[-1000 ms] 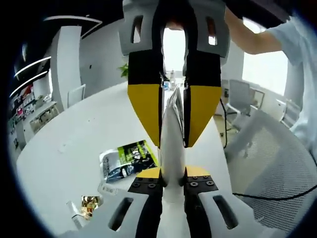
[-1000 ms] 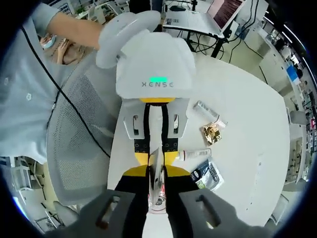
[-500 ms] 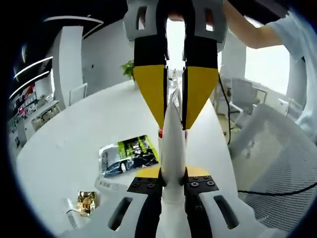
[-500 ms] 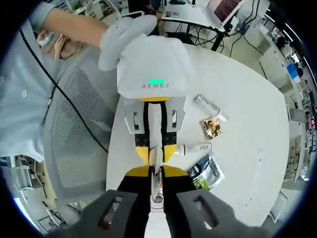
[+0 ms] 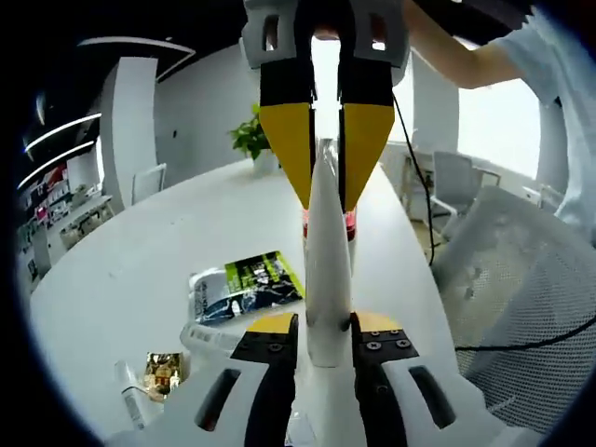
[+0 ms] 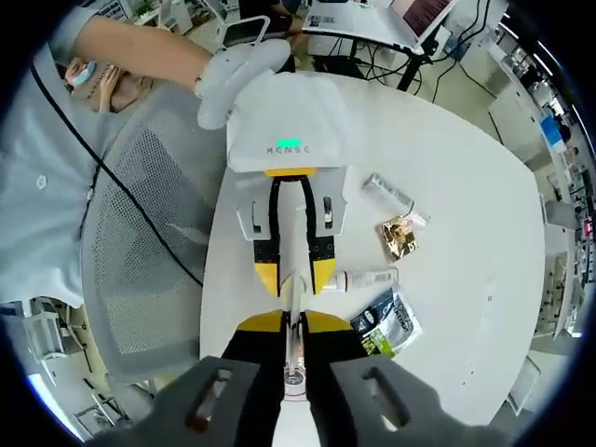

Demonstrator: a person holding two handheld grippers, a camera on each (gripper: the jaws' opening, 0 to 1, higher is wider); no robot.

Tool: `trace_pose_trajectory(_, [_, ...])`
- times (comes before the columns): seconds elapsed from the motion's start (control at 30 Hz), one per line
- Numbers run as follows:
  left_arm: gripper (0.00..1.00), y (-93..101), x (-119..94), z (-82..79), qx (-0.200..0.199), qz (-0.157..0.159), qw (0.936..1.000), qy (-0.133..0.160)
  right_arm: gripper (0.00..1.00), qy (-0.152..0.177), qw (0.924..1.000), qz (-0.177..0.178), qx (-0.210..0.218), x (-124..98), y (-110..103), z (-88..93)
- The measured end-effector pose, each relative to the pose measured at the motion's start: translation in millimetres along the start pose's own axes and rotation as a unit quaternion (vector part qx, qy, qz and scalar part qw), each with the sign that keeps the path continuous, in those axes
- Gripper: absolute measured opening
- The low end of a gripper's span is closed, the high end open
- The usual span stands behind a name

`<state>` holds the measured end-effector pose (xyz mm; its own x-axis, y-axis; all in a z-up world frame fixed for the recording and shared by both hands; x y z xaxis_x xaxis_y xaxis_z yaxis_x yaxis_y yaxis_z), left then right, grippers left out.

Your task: Arrange the skincare products in the storage area until every visible bottle or jar stands upright without overlapping.

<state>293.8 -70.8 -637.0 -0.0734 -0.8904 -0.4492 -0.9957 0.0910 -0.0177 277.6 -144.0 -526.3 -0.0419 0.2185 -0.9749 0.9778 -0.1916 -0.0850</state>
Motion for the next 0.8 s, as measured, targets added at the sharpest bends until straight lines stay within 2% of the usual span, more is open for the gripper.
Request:
trace_pose_trajectory(0.07, [0.16, 0.0, 0.1, 0.7, -0.005, 0.009, 0.9999, -0.003, 0.06, -0.003, 1.0000, 0.003, 0.003, -0.1, 1.7, 0.0])
trace_pose_trajectory(0.3, [0.15, -3.3, 2.3, -1.1, -0.001, 0.020, 0.9998, 0.001, 0.06, -0.001, 0.9996, 0.001, 0.027, -0.5, 5.8, 3.7])
trace_pose_trajectory(0.73, [0.16, -1.9, 4.9, -2.0, 0.000, 0.025, 0.9997, 0.003, 0.07, -0.004, 0.9997, 0.000, 0.023, -0.4, 6.1, 6.9])
trace_pose_trajectory(0.8, [0.16, -2.0, 3.9, -4.4, -0.006, 0.024, 0.9996, 0.013, 0.12, -0.004, 0.9998, -0.004, 0.019, -0.6, 4.3, 8.2])
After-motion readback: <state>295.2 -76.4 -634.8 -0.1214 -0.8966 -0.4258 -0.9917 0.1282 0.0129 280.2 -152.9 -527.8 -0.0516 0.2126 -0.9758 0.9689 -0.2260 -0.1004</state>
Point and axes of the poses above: the point that each gripper's makers call its tool centre point, and the gripper's own axes: x roughly forward along the fingers, y roughly to its right, z roughly out of its underside, the point moved 8 cm from there along -x, roughly backward along the fingers, and after that the axes turned 5 degrees about -z, right-handed, at the moved point
